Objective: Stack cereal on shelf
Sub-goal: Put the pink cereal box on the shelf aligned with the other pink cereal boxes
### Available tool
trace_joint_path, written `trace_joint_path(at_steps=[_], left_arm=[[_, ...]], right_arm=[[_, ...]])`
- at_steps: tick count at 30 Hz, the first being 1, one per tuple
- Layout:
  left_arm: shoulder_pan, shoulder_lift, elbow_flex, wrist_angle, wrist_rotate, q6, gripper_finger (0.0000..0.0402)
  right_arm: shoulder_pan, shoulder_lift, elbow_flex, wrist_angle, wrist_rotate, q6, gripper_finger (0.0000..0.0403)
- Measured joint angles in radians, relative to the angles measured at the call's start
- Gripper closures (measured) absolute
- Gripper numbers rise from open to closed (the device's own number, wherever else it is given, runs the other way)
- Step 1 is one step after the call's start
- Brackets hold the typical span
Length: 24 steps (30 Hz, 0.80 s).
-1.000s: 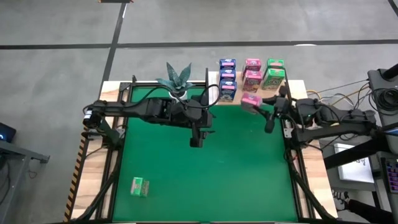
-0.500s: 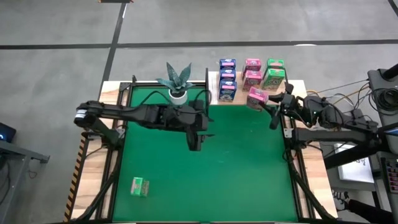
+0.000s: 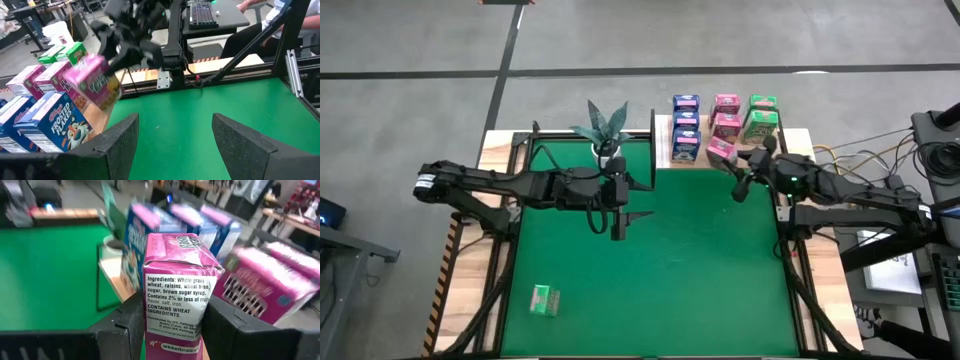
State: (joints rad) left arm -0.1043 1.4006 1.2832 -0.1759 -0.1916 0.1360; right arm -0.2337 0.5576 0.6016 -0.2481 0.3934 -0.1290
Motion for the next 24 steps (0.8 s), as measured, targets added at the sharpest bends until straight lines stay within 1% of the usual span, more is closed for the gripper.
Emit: trace_joint_path(at_steps=[7,15,18,24], left_arm=[[0.0,-0.026,-0.036,0.033,0.0,0.0,0.0167],[0.0,-0.026,-0.048,0.036,0.0,0.0,0.0167],[0.0,-0.026,-0.047,0.036,0.0,0.0,0.0167],[0.0,-0.026,-0.04,0.042,0.0,0.0,0.0167]], right_arm=[[0.001,0.045,-0.017,0.006,0.017,0.014,0.0257],[-0.004,0.051,-0.017,0.003,0.029,0.002,0.0256],[-0.005,0.052,-0.017,0.0,0.052,0.003,0.0245],[-0.013,0.053,-0.019,-0.008,0.08,0.004,0.0208]])
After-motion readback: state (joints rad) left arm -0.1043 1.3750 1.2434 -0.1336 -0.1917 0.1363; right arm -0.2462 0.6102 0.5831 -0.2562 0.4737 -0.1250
